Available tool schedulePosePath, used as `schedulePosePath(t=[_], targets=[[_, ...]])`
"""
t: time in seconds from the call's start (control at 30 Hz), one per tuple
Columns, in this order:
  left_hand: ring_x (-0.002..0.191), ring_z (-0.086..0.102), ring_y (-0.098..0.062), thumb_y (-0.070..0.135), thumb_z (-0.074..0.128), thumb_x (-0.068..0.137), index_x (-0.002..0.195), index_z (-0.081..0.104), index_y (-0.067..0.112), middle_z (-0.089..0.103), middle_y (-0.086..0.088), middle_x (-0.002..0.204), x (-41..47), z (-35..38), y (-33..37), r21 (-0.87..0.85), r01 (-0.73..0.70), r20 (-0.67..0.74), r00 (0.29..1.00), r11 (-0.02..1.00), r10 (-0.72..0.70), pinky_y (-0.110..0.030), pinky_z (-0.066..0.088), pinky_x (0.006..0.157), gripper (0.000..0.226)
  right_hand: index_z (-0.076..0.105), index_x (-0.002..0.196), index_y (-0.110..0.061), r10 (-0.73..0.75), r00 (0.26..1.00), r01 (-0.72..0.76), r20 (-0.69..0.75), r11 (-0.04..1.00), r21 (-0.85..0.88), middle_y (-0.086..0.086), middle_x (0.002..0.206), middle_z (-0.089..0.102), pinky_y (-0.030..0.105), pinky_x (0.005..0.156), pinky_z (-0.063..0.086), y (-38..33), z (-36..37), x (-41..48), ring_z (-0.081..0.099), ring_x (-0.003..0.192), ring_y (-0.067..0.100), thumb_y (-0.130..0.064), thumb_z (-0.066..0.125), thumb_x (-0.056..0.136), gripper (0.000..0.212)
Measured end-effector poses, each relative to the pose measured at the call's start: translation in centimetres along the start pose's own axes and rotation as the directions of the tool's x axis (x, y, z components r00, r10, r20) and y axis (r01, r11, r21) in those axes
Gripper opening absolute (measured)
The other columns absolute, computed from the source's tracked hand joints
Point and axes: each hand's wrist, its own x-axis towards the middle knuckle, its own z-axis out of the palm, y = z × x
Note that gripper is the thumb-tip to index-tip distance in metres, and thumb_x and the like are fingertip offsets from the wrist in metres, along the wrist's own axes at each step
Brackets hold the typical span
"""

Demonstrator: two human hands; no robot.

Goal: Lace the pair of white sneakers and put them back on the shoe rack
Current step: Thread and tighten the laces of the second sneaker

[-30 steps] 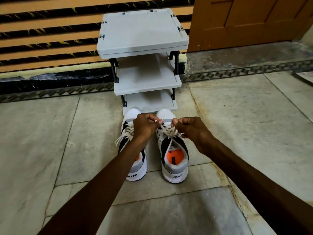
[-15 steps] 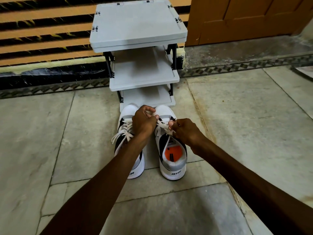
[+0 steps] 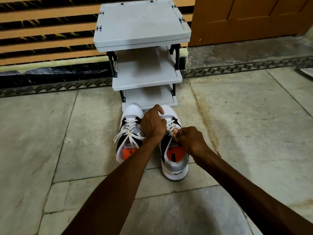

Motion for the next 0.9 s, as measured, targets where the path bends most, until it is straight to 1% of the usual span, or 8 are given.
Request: schedulePosePath(t=[0.2, 0.3, 0.4, 0.47, 0.57, 0.67, 0.83, 0.9], targets=[[0.079, 0.065, -0.026, 0.002, 0.066, 0.074, 0.086, 0.060, 0.019, 0.069, -0.004, 0.085, -0.1, 0.8, -0.1, -0.023, 0.006, -0.024, 1.000, 1.000, -0.007, -0.029, 0.040, 0.059, 0.022, 0.058, 0.062, -0.010, -0.011, 1.000, 0.011, -0.013, 1.000, -0.005, 0.007, 0.062, 0.053, 0.028, 0.051, 0.032, 0.2, -0.1, -0.5, 0.047, 0.063, 0.023, -0.022, 0.055, 0.093, 0.033], [0.079, 0.064, -0.027, 0.000, 0.064, 0.072, 0.086, 0.059, 0.017, 0.069, -0.005, 0.085, 0.0, 1.0, -0.1, -0.027, 0.010, -0.019, 1.000, 1.000, -0.011, -0.031, 0.043, 0.060, 0.022, 0.068, 0.072, -0.006, -0.040, 0.999, 0.041, 0.009, 0.998, -0.052, 0.010, 0.069, 0.058, 0.027, 0.055, 0.036, 0.1, -0.1, -0.6, 0.052, 0.067, 0.024, -0.031, 0.058, 0.094, 0.034], [0.078, 0.062, -0.029, -0.001, 0.062, 0.071, 0.087, 0.058, 0.016, 0.067, -0.006, 0.084, 0.0, 1.3, -0.2, -0.026, 0.021, -0.020, 1.000, 0.999, -0.022, -0.032, 0.041, 0.058, 0.024, 0.065, 0.071, -0.008, -0.040, 0.999, 0.042, 0.027, 0.995, -0.094, 0.011, 0.073, 0.058, 0.027, 0.052, 0.034, 0.1, -0.1, -0.4, 0.052, 0.070, 0.024, -0.033, 0.059, 0.092, 0.034], [0.076, 0.061, -0.029, -0.001, 0.061, 0.071, 0.087, 0.056, 0.015, 0.066, -0.007, 0.082, 0.0, 1.5, -0.3, -0.032, 0.023, -0.019, 1.000, 0.999, -0.024, -0.031, 0.040, 0.057, 0.024, 0.068, 0.076, -0.005, -0.033, 0.999, 0.036, 0.031, 0.996, -0.085, 0.014, 0.075, 0.061, 0.029, 0.057, 0.038, 0.1, -0.2, -0.3, 0.054, 0.071, 0.026, -0.035, 0.060, 0.091, 0.035], [0.075, 0.061, -0.027, -0.001, 0.060, 0.074, 0.087, 0.052, 0.016, 0.065, -0.006, 0.080, 0.0, 1.5, -0.8, -0.042, 0.027, -0.016, 0.999, 0.999, -0.028, -0.034, 0.046, 0.057, 0.023, 0.075, 0.085, -0.004, -0.037, 0.998, 0.039, 0.052, 0.998, -0.042, 0.019, 0.088, 0.071, 0.036, 0.069, 0.047, -0.3, -0.4, -0.3, 0.065, 0.084, 0.030, -0.031, 0.061, 0.092, 0.031], [0.077, 0.060, -0.027, 0.000, 0.060, 0.076, 0.091, 0.052, 0.015, 0.064, -0.006, 0.084, 0.0, 1.3, -0.9, -0.060, 0.038, 0.006, 0.999, 0.997, -0.038, -0.033, 0.044, 0.058, 0.023, 0.074, 0.084, -0.004, -0.039, 0.996, 0.042, 0.078, 0.999, -0.026, 0.015, 0.085, 0.070, 0.033, 0.068, 0.045, -0.8, -0.6, -0.6, 0.062, 0.080, 0.025, -0.025, 0.062, 0.091, 0.025], [0.094, 0.062, -0.029, 0.010, 0.064, 0.084, 0.110, 0.049, 0.019, 0.067, -0.009, 0.098, 0.4, 0.5, -1.1, -0.104, 0.001, 0.127, 0.992, 0.995, 0.012, -0.039, 0.050, 0.073, 0.031, 0.067, 0.101, -0.009, -0.214, 0.974, 0.228, 0.080, 0.899, -0.373, 0.015, 0.099, 0.071, 0.036, 0.075, 0.050, -1.4, -0.6, -2.3, 0.066, 0.091, 0.031, -0.032, 0.052, 0.096, 0.028], [0.104, 0.059, -0.029, 0.015, 0.063, 0.087, 0.119, 0.047, 0.017, 0.065, -0.010, 0.111, 0.1, -0.3, -1.3, -0.089, -0.026, 0.173, 0.984, 0.996, 0.041, -0.042, 0.050, 0.082, 0.036, 0.062, 0.114, -0.015, -0.284, 0.952, 0.305, 0.115, 0.838, -0.453, 0.011, 0.105, 0.068, 0.036, 0.076, 0.051, -1.0, -0.8, -3.4, 0.065, 0.095, 0.030, -0.039, 0.059, 0.090, 0.034]])
